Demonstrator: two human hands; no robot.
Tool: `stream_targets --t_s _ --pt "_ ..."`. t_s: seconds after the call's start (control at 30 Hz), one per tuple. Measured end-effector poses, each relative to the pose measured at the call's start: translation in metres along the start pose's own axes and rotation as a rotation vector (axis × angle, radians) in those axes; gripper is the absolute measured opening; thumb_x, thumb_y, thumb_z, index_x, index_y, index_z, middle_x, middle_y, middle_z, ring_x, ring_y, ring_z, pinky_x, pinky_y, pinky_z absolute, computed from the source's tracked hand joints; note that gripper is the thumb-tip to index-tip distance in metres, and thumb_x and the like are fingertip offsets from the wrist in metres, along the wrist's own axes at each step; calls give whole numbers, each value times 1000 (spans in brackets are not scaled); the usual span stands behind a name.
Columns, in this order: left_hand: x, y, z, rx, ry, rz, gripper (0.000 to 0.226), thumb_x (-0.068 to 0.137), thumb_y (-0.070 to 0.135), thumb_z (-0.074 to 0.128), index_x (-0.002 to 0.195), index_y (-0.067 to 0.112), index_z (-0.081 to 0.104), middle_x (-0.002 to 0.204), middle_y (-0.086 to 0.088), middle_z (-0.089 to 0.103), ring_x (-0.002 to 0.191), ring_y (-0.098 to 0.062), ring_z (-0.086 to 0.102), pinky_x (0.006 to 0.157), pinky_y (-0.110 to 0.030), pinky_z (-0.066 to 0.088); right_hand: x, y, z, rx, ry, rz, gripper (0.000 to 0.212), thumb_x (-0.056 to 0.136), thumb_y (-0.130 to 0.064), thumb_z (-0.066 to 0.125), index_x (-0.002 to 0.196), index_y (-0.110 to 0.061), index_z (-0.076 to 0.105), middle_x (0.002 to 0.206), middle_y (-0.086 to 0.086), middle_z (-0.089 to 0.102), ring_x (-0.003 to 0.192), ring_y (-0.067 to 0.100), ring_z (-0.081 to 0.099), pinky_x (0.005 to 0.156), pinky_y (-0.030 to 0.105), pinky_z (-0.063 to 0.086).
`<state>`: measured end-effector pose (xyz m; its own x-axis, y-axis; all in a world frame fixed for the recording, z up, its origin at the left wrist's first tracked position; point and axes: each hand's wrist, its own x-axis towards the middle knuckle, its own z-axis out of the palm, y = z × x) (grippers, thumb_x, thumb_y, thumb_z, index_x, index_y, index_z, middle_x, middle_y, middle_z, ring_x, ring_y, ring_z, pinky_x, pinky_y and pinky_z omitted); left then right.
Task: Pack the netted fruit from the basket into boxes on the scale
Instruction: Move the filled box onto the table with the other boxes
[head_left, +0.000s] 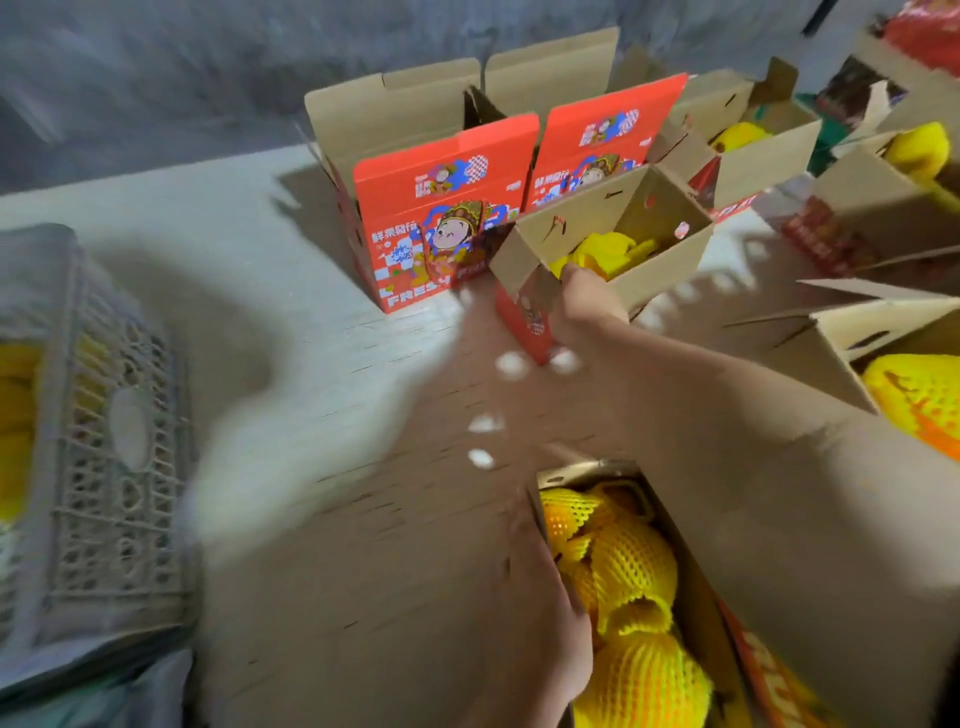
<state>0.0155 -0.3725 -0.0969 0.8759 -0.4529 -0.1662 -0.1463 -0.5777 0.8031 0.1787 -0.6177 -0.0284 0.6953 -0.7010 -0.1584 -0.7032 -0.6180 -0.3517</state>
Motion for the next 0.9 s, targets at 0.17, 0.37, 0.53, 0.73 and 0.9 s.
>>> stream_targets --t_s 0.17,0.37,0.53,0.73,0.9 --pt "-23 9 -11 240 -44 81 102 79 29 75 166 22 22 161 6 41 144 -11 42 122 -19 2 -41 -18 7 -65 -66 -72 16 93 -12 56 106 -18 49 117 16 65 113 41 64 79 41 46" --pt "-21 -2 -28 96 -151 62 79 98 28 58 166 27 19 166 16 18 149 5 11 115 -1 -7 -131 -65 35 -42 -284 -237 26 98 -26 61 120 -13 57 117 14 68 111 35 67 89 39 56" --pt "-73 -12 -87 -186 -489 -53 20 106 41 56 123 31 61 95 11 63 89 8 65 75 -10 46 -234 -107 57 -224 -442 -482 16 99 -17 58 114 -15 57 114 11 69 108 35 67 76 33 48" --pt "-155 -75 -187 -359 -240 -233 16 102 14 66 112 23 75 95 14 80 84 -3 71 80 -14 51 -346 -88 69 -276 -509 -360 36 98 -38 64 128 -18 64 129 7 68 117 34 67 93 42 55" --pt "-151 -99 -221 -285 217 -297 46 99 12 66 140 27 54 142 0 58 128 -23 58 112 -43 48 -418 -59 66 -286 -488 -292 49 88 -55 62 130 -30 60 130 -1 66 116 32 67 79 35 46"
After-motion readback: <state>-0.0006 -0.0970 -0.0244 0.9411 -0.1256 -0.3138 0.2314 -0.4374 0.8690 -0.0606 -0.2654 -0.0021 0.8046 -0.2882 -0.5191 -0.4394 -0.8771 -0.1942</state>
